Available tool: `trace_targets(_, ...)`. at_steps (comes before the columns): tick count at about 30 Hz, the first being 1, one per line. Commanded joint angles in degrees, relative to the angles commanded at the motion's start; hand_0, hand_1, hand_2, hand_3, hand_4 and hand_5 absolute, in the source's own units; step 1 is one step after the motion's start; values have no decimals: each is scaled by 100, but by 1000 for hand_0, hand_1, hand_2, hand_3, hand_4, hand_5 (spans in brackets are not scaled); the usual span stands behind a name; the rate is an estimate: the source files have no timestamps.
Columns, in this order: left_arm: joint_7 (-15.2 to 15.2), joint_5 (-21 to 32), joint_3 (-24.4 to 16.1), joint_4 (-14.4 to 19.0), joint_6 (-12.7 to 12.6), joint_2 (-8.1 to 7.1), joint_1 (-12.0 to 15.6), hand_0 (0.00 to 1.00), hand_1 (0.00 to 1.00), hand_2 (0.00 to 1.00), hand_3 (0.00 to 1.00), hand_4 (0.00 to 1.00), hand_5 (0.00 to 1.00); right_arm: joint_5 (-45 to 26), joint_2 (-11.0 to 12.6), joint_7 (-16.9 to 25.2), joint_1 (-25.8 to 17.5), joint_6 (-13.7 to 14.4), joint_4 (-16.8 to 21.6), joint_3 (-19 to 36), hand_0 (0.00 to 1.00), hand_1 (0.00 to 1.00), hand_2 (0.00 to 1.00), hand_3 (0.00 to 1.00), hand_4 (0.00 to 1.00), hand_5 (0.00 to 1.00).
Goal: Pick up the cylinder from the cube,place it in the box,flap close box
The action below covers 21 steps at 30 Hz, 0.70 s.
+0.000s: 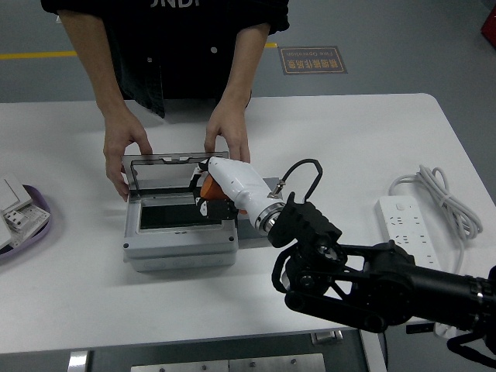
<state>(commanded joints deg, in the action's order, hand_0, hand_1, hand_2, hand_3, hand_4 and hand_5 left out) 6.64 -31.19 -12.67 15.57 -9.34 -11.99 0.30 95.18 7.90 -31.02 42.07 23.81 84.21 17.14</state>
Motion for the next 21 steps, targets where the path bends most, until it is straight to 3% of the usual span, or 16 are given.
trace_targets(4,17,-21,-26,-1,4,5,3,516,559,558,595,714,152,-403,-62,266,141,135,-66,-286,292,408,534,488,96,2)
trace_targets(5,20,-26,-31,0,6,6,2,515,559,558,595,714,153,-527,-75,381,172,184,-79,-362,669,574,608,557,2,2)
trace_targets(10,29,-45,-46,-1,7,3,-7,515,559,558,595,714,153,-1141,-112,986,252,340,-147,-606,669,574,608,557,2,2)
trace_targets(11,30,-47,-48,-1,7,1,-7,516,559,558,595,715,155,-1260,-118,1122,258,354,-166,-625,746,632,658,621,27,151)
trace_targets(16,33,-62,-55,0,9,-3,-12,516,559,558,595,715,155,-1374,-150,1655,270,410,-287,-611,746,632,658,621,27,151)
trace_targets(17,33,-60,-54,0,9,-4,-13,516,560,558,595,714,157,-1353,-156,1703,270,411,-310,-603,765,648,673,635,86,177)
trace_targets(21,27,-56,-45,2,9,-4,-19,516,560,558,595,714,157,-1177,-192,1770,268,383,-460,-576,765,648,673,635,86,177)
